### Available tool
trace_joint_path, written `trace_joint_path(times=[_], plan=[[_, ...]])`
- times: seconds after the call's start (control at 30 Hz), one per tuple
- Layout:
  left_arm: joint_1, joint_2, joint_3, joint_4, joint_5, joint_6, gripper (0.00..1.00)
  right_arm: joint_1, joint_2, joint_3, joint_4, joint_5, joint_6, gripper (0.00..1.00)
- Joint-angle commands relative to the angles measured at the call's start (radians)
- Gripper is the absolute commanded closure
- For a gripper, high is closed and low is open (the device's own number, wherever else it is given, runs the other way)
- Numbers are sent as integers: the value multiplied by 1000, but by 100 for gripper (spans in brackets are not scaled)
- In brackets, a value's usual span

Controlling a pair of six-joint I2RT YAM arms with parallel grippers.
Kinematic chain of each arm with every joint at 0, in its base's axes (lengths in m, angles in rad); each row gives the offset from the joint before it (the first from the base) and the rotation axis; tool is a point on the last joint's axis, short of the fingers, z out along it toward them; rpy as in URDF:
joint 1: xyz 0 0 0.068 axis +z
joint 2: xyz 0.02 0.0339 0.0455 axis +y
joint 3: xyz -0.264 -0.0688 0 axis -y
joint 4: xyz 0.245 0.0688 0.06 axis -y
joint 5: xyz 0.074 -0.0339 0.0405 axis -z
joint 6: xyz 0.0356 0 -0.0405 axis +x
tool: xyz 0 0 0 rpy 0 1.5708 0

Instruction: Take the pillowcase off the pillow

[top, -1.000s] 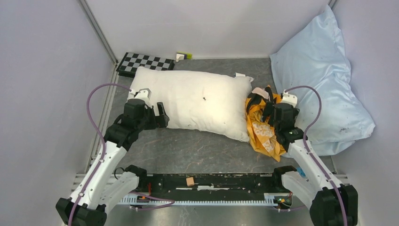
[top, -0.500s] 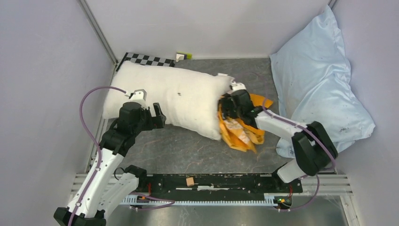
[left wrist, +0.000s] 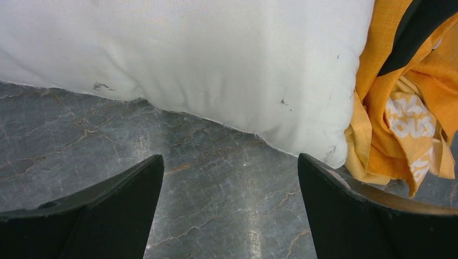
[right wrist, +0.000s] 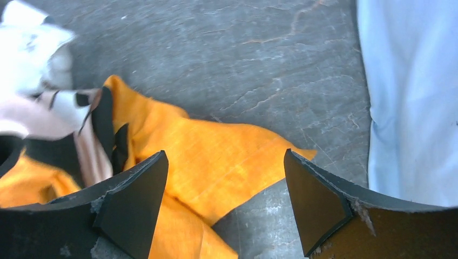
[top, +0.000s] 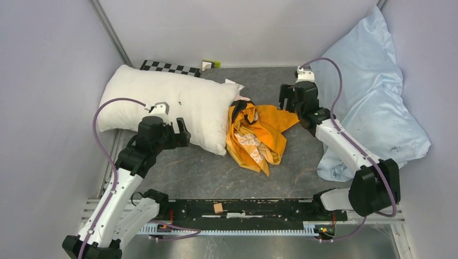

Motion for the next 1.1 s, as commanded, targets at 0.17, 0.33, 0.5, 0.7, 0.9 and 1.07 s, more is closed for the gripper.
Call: trace_joint_path(times=[0.17,0.33,0.5,0.7,0.9,1.07], plan=[[-3,-66,6,20,-17,15,0,21,-441,-275,145,1,-188,2],[-2,-160,-91,133,-20,-90,0,20,-690,-620,490,-19,-348,2],[-3,-185,-192,300,-26,-214,0,19,-685,-732,591,39,-379,2],[-2,-73,-396,725,-160,-97,0,19,-547,-922,956,134,-546,2],[0,68,-566,1127,-271,183,0,-35,-332,-1073,1389,214,-661,2],[142,192,-583,1270,-216,290,0,-76,-186,-1098,1583,198,-684,6]])
